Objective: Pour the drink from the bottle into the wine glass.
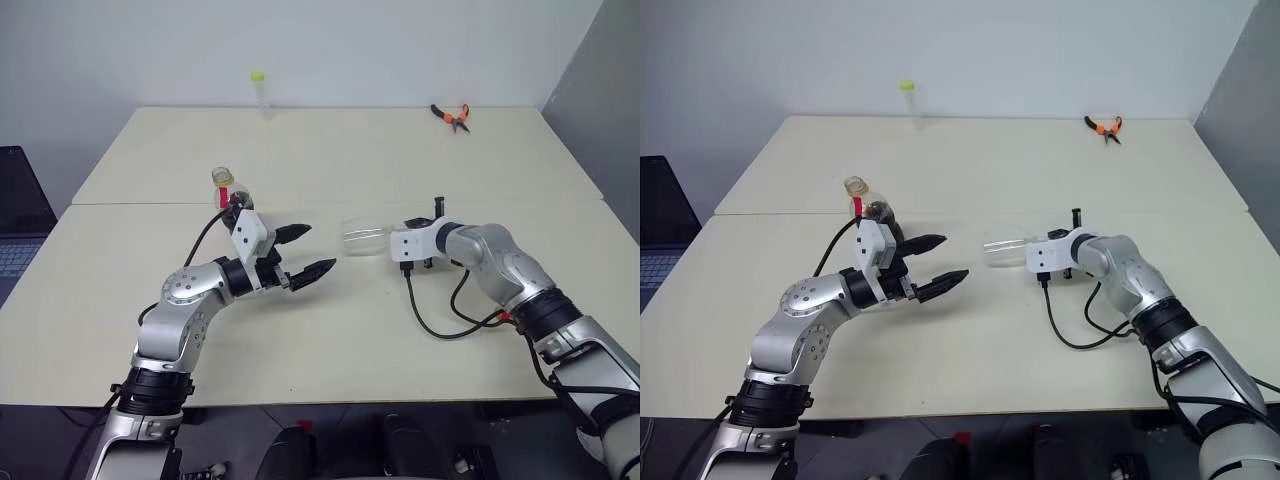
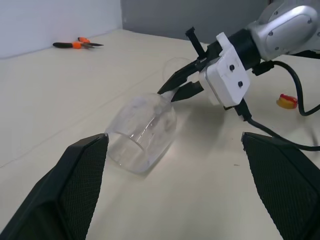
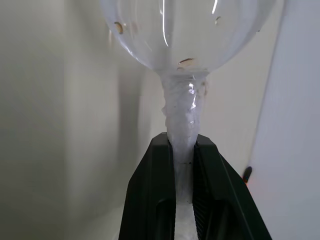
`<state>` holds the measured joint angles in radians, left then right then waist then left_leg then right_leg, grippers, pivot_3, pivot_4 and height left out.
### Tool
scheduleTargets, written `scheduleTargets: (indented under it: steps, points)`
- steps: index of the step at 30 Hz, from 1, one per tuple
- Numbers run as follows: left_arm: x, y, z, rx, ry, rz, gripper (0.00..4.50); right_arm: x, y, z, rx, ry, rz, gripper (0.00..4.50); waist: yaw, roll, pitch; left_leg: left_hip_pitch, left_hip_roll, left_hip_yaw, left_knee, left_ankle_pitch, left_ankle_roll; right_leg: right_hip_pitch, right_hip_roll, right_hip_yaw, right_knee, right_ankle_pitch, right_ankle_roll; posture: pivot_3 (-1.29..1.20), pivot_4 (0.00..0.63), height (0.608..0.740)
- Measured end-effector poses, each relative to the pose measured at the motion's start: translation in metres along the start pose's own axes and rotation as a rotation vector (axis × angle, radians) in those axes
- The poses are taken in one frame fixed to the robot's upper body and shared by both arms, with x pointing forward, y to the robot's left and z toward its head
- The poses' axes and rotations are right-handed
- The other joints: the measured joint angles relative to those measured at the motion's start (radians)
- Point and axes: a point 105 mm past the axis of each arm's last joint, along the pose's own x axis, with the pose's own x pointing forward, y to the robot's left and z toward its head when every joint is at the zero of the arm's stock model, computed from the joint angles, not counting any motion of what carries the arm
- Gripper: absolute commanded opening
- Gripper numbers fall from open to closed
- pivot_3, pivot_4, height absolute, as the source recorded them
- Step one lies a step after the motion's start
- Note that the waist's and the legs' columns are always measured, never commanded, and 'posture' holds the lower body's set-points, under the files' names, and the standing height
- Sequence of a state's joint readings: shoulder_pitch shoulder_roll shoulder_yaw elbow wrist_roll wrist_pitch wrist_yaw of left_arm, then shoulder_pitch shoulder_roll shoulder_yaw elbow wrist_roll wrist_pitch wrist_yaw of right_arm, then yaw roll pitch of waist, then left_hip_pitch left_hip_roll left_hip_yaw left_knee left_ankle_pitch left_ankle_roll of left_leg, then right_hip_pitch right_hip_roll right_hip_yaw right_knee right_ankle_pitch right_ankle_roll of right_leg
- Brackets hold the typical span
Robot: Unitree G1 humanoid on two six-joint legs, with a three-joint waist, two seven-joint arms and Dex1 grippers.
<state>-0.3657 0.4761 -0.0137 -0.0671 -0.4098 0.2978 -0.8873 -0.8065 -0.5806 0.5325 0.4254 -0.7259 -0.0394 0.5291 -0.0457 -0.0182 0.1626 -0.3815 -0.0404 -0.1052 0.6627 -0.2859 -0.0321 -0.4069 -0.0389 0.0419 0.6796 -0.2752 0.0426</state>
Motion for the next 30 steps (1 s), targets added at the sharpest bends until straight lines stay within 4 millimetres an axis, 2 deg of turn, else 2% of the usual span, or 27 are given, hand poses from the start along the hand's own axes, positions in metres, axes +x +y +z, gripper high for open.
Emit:
scheduleTargets:
  steps: [2,8,15,25,30]
  points:
    - [0.001,0.0,0.0,-0.002,-0.002,0.0,4.5,0.001,0.002,-0.001,-0.002,-0.006,-0.005,0.15,0.0,0.0,0.0,0.0,0.0,0.0,0.0,0.0,0.0,0.0,0.0,0.0,0.0,0.0,0.0,0.0,0.15,0.74]
    - [0.004,-0.003,-0.003,-0.009,-0.001,-0.011,4.5,0.002,0.013,-0.005,0.006,-0.008,0.02,2.1,0.001,0.0,0.0,0.0,0.0,0.0,0.0,0.0,0.0,0.0,0.0,0.0,0.0,0.0,0.0,0.0,0.15,0.74]
    - [0.006,-0.005,-0.004,-0.012,0.001,-0.017,4.5,-0.008,0.006,-0.01,0.008,-0.002,-0.037,4.48,0.011,0.0,0.0,0.0,0.0,0.0,0.0,0.0,0.0,0.001,0.0,0.0,0.0,0.0,0.0,0.0,0.15,0.74]
    - [0.008,-0.004,-0.004,-0.017,-0.003,-0.016,4.5,-0.029,0.022,-0.013,0.027,0.079,-0.127,4.48,0.019,0.0,0.0,0.0,-0.001,0.0,0.001,0.0,0.0,0.001,0.0,-0.001,-0.001,0.0,0.0,0.0,0.15,0.74]
    - [0.011,-0.005,-0.003,-0.017,-0.009,-0.021,4.5,-0.035,0.031,-0.013,0.068,0.166,-0.252,4.48,0.019,0.0,0.0,0.0,-0.001,0.0,0.001,0.0,0.0,0.001,0.0,-0.001,0.0,0.0,0.0,0.0,0.15,0.74]
